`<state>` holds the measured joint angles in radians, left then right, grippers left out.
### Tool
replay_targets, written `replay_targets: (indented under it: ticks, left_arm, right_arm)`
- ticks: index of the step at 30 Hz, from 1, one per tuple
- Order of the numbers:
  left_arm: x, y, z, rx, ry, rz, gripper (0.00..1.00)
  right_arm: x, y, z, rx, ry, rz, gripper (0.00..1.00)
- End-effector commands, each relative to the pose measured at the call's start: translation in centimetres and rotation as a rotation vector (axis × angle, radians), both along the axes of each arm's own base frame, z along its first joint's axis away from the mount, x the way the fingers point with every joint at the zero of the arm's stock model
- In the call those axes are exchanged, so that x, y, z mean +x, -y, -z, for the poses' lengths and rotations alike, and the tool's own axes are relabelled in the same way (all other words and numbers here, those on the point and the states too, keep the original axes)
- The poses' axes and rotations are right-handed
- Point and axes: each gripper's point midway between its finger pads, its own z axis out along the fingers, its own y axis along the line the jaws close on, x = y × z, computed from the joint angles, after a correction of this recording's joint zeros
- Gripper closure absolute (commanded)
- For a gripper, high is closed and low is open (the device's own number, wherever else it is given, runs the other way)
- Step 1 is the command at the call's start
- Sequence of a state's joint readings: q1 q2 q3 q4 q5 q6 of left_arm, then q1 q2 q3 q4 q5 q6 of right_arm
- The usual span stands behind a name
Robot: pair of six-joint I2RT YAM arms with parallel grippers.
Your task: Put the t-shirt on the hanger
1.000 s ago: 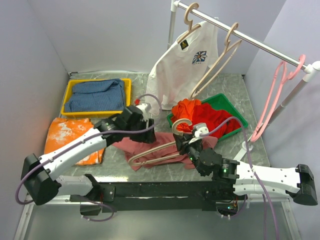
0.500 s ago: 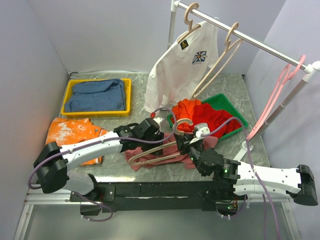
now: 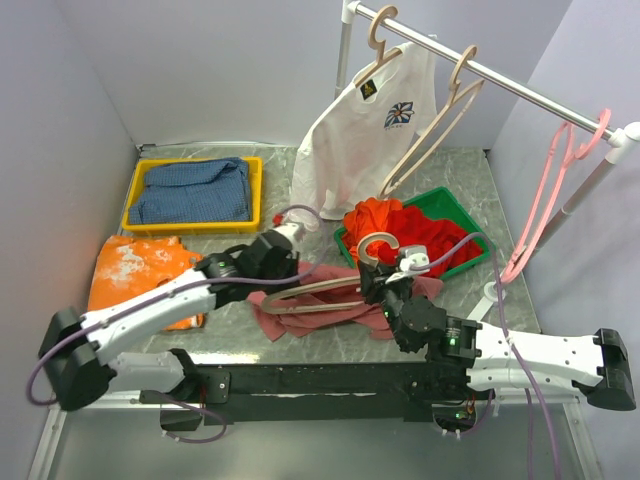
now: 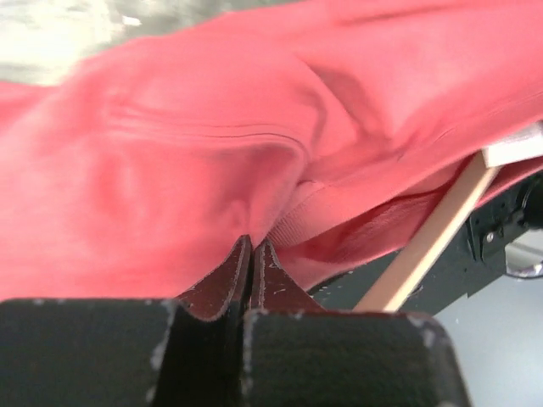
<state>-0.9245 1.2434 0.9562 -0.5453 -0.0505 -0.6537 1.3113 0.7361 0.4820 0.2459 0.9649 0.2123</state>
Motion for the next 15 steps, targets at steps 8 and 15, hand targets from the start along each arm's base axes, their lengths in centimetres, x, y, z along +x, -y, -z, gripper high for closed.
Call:
replay_targets:
  ticks: [8,15]
  left_arm:
    - [-0.7,-7.3,-2.3,-0.08,0.045,-0.132,0.99]
    - [-1.1,-8.5,-4.2,-0.132,0.048,-0.196,0.99]
  right_arm:
    - [1.0,3.7,-2.6,0.017,0.024,0.213,1.0]
    - [1.3,4.8,-2.8,0.016,0.01,0.32,1.0]
